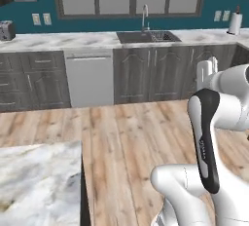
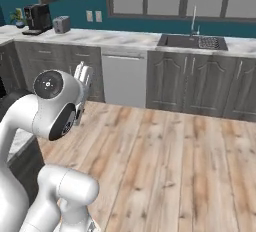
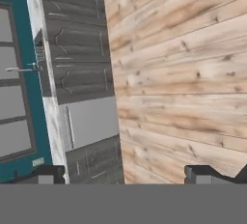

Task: Retrieve the tupperware and aluminum foil from the cabinet and place them on the dining counter near the plate with sweet potato and fish to prepare for storing leftovers.

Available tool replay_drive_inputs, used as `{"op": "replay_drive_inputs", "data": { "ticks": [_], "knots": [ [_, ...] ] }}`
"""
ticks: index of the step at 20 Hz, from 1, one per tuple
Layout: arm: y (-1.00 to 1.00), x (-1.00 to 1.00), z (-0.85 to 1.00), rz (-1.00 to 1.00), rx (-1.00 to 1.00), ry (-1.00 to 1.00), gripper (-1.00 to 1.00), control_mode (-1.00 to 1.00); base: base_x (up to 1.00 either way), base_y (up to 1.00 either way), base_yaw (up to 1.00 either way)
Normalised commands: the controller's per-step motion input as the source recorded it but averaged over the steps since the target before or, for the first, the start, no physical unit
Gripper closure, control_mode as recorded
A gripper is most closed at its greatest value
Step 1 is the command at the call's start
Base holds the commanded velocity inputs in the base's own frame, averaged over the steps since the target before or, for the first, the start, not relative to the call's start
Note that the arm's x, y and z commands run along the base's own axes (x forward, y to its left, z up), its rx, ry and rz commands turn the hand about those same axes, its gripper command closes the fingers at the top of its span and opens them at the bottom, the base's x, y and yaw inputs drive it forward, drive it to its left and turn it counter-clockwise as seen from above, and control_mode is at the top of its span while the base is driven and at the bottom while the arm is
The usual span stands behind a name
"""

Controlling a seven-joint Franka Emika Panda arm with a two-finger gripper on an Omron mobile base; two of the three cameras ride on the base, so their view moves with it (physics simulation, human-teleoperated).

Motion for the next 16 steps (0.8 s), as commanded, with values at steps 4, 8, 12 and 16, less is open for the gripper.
{"op": "replay_drive_inputs", "data": {
  "ticks": [4,8,12,16],
  "knots": [
    [0.00,0.00,0.00,0.00,0.00,0.00,-1.00,1.00,1.00,-0.06,0.51],
    [0.00,0.00,0.00,0.00,0.00,0.00,-1.00,1.00,1.00,-0.06,0.52],
    [0.00,0.00,0.00,0.00,0.00,0.00,-1.00,1.00,1.00,-0.01,0.55],
    [0.00,0.00,0.00,0.00,0.00,0.00,-1.00,1.00,1.00,-0.06,0.54]
  ]
}}
